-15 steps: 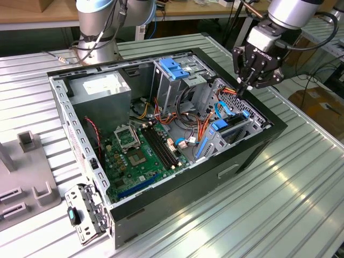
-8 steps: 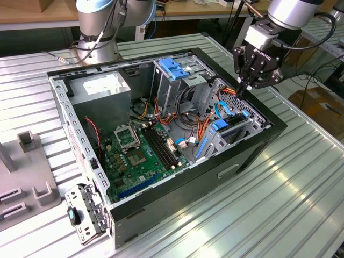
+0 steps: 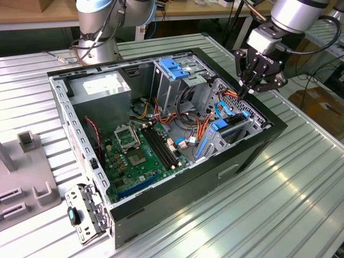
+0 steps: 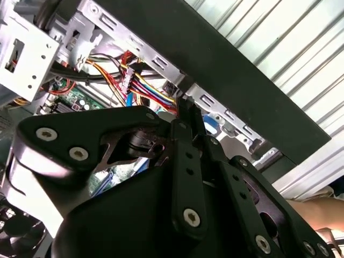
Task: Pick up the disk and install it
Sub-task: 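Insert the second disk wire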
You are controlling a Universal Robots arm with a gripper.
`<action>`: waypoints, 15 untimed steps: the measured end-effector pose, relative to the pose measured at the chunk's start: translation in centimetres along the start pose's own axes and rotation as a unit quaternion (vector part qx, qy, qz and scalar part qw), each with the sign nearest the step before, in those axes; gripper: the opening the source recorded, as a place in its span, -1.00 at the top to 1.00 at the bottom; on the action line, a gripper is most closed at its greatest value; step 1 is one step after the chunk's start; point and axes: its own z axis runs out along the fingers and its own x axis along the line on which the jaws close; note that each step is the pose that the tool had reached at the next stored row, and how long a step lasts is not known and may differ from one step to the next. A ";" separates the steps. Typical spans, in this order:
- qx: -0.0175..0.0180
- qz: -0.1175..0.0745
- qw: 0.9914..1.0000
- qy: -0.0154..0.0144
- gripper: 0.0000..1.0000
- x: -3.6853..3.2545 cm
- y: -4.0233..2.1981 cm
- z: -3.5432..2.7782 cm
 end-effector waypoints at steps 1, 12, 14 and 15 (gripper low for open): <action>0.000 0.000 1.000 0.000 0.67 0.16 0.10 0.00; 0.000 0.006 1.000 0.000 0.67 1.05 1.60 0.66; 0.000 0.007 1.000 -0.001 0.67 1.11 1.86 0.72; 0.000 0.007 1.000 0.000 0.67 1.17 1.95 0.74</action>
